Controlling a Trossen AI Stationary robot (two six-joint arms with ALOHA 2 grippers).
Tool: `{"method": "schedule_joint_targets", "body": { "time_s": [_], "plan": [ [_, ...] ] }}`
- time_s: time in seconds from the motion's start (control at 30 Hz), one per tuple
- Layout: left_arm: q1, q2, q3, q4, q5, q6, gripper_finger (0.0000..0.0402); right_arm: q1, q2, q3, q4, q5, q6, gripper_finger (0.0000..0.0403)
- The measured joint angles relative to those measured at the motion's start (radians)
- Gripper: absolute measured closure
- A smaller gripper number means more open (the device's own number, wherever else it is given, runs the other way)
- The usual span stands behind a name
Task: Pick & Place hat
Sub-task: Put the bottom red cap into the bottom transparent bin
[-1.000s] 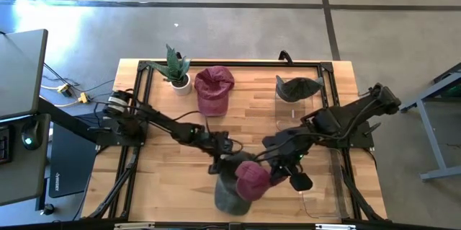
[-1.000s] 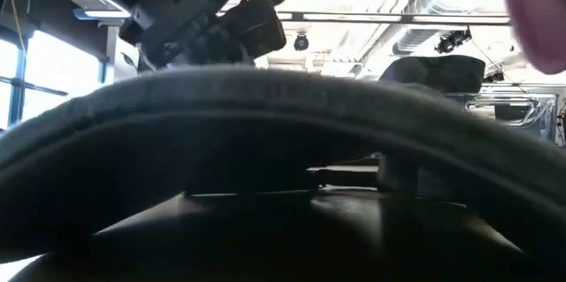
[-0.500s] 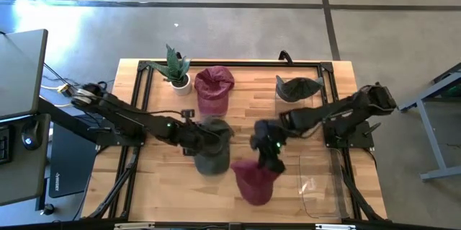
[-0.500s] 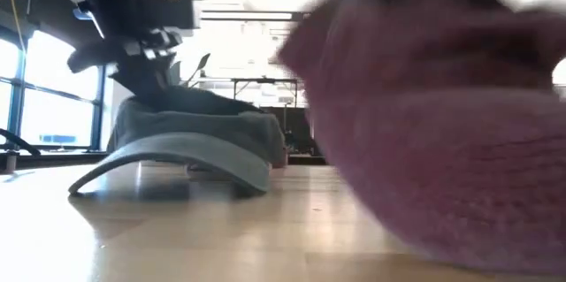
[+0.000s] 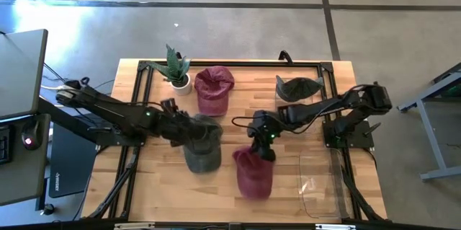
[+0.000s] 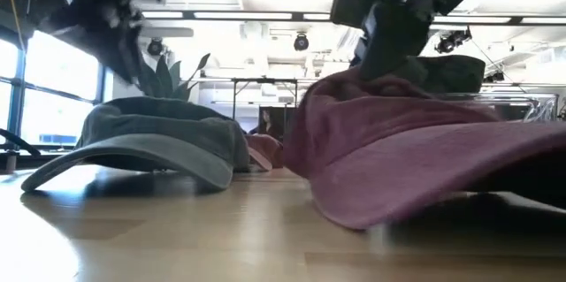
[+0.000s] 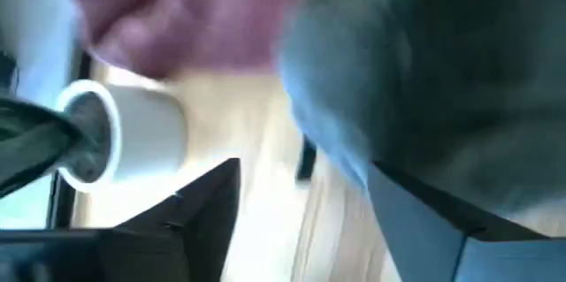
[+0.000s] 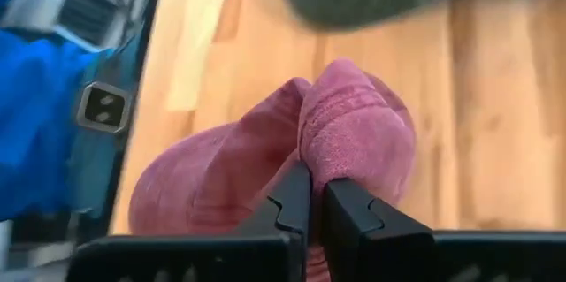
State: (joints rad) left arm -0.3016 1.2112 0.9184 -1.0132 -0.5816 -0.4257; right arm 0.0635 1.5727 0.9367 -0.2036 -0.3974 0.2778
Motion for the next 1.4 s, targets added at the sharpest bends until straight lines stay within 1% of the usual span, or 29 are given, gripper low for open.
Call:
{"method": "schedule_joint_targets", "body": {
  "time_s": [0.07,0.1,0.17,0.23,0.3,0.37,0.43,0.53,0.63,0.67,0.73,0.8,0.9,1.0,1.07,1.13,1.2,1.27,1.33,1.4],
  "plan": [
    [-0.003,-0.023,0.001,0.096,-0.016,0.001,0.0135,0.000,0.001,0.016,-0.010,0.002,-0.019,0.0367],
    [-0.014,-0.027,0.001,0.151,-0.017,0.025,0.0131,0.000,0.003,0.030,-0.007,0.005,-0.029,0.0354],
    [-0.049,-0.030,-0.006,0.307,-0.019,0.103,0.0129,0.000,0.004,0.056,-0.012,0.021,-0.045,0.0322],
    [-0.090,-0.017,-0.029,0.488,-0.028,0.208,0.0129,0.000,0.004,0.086,-0.049,0.061,-0.066,0.0286],
    [-0.120,0.031,-0.056,0.693,-0.030,0.314,0.0129,0.000,0.004,0.128,-0.116,0.113,-0.088,0.0248],
    [-0.138,0.093,-0.082,0.872,-0.020,0.407,0.0129,0.003,0.004,0.183,-0.220,0.182,-0.100,0.0214],
    [-0.146,0.161,-0.085,1.033,0.020,0.465,0.0129,0.013,0.004,0.238,-0.323,0.259,-0.098,0.0188],
    [-0.144,0.265,-0.084,1.227,0.079,0.522,0.0129,0.057,0.004,0.298,-0.429,0.330,-0.104,0.0169],
    [-0.126,0.367,-0.083,1.363,0.090,0.562,0.0129,0.141,0.004,0.309,-0.461,0.399,-0.143,0.0167],
    [-0.120,0.402,-0.075,1.386,0.089,0.568,0.0129,0.172,0.004,0.300,-0.455,0.430,-0.158,0.0169],
    [-0.095,0.452,-0.055,1.378,0.081,0.568,0.0129,0.232,0.004,0.272,-0.447,0.512,-0.164,0.0174],
    [-0.070,0.493,-0.025,1.366,0.092,0.532,0.0129,0.285,0.004,0.248,-0.447,0.609,-0.128,0.0181],
    [-0.006,0.542,0.023,1.327,0.195,0.441,0.0129,0.338,0.004,0.204,-0.422,0.732,-0.077,0.0193],
    [0.057,0.575,0.062,1.276,0.292,0.367,0.0129,0.360,0.005,0.163,-0.397,0.777,-0.040,0.0204],
    [0.095,0.594,0.084,1.255,0.351,0.333,0.0129,0.364,0.005,0.146,-0.377,0.784,-0.026,0.0210],
    [0.124,0.595,0.091,1.199,0.421,0.315,0.0137,0.362,0.005,0.125,-0.353,0.784,-0.025,0.0215],
    [0.152,0.596,0.098,1.193,0.509,0.303,0.0155,0.362,0.006,0.111,-0.331,0.781,-0.033,0.0220],
    [0.172,0.594,0.098,1.191,0.590,0.290,0.0185,0.362,0.006,0.098,-0.290,0.782,-0.052,0.0225],
    [0.184,0.595,0.098,1.184,0.660,0.291,0.0224,0.362,0.006,0.094,-0.282,0.787,-0.074,0.0229],
    [0.185,0.594,0.098,1.187,0.712,0.309,0.0273,0.362,0.005,0.094,-0.248,0.791,-0.094,0.0233]
  ]
}}
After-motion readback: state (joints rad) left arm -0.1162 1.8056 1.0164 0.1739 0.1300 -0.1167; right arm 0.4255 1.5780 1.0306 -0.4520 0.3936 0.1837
